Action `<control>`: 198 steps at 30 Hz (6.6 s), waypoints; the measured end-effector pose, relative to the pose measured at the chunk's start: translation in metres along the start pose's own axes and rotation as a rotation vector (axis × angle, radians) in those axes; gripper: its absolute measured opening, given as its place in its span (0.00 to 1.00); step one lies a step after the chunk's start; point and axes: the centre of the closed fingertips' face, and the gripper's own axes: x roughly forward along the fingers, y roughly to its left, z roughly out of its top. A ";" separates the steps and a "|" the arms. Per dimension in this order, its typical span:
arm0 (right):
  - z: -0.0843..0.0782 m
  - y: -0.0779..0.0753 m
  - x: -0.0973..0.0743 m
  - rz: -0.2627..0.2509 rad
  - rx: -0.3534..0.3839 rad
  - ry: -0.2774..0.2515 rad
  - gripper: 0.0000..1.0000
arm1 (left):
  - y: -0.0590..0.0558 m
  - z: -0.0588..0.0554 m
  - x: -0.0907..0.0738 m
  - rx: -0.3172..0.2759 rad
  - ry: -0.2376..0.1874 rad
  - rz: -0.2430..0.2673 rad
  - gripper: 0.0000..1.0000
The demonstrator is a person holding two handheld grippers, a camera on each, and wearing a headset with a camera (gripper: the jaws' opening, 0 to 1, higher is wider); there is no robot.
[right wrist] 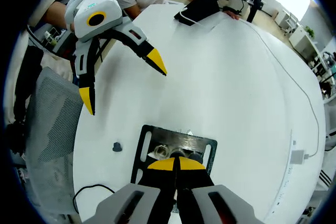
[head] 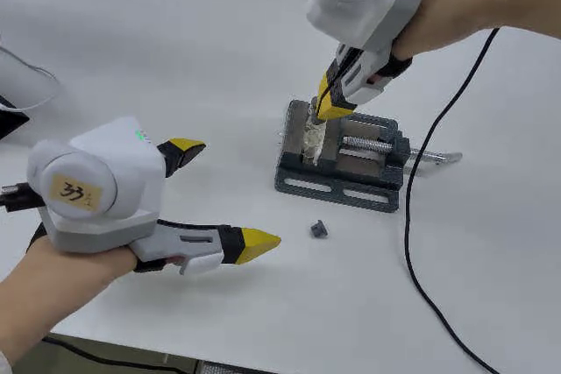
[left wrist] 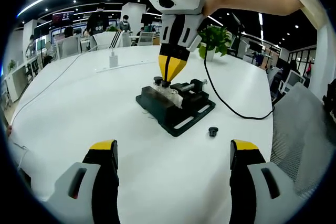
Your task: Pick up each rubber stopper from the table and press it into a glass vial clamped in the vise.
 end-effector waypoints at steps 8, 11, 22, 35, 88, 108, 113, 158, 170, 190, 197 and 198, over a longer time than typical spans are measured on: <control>0.003 0.001 0.001 0.006 -0.028 0.043 0.00 | 0.004 0.000 0.000 -0.012 -0.009 0.011 0.87; 0.003 -0.002 0.002 0.008 -0.039 0.067 0.00 | 0.005 0.001 0.001 -0.017 -0.014 0.012 0.87; 0.003 -0.007 0.005 0.029 -0.025 0.151 0.00 | 0.003 0.002 0.009 -0.018 -0.010 -0.001 0.87; -0.001 -0.003 0.002 0.003 -0.031 0.090 0.00 | -0.011 0.019 0.010 0.029 -0.004 -0.023 0.86; 0.004 0.019 -0.018 -0.106 -0.012 -0.199 0.40 | -0.025 0.026 0.009 0.067 -0.008 -0.033 0.86; -0.014 0.061 -0.023 -0.144 0.058 -0.325 0.69 | -0.038 0.024 0.009 0.109 0.019 -0.066 0.84; -0.020 0.070 -0.023 -0.153 0.084 -0.340 0.68 | -0.041 0.022 0.008 0.121 0.033 -0.074 0.84; -0.101 0.146 -0.029 -0.245 0.380 -0.447 0.72 | -0.078 -0.017 0.060 0.264 0.444 -0.183 0.22; -0.112 0.156 -0.030 -0.255 0.416 -0.459 0.74 | -0.079 -0.020 0.065 0.268 0.499 -0.199 0.11; -0.120 0.161 -0.030 -0.263 0.451 -0.470 0.72 | -0.075 -0.028 0.067 0.272 0.562 -0.198 0.05; -0.119 0.163 -0.028 -0.262 0.451 -0.468 0.72 | -0.074 -0.031 0.066 0.280 0.558 -0.188 0.05; -0.120 0.163 -0.028 -0.259 0.452 -0.465 0.71 | -0.075 -0.031 0.066 0.282 0.558 -0.190 0.05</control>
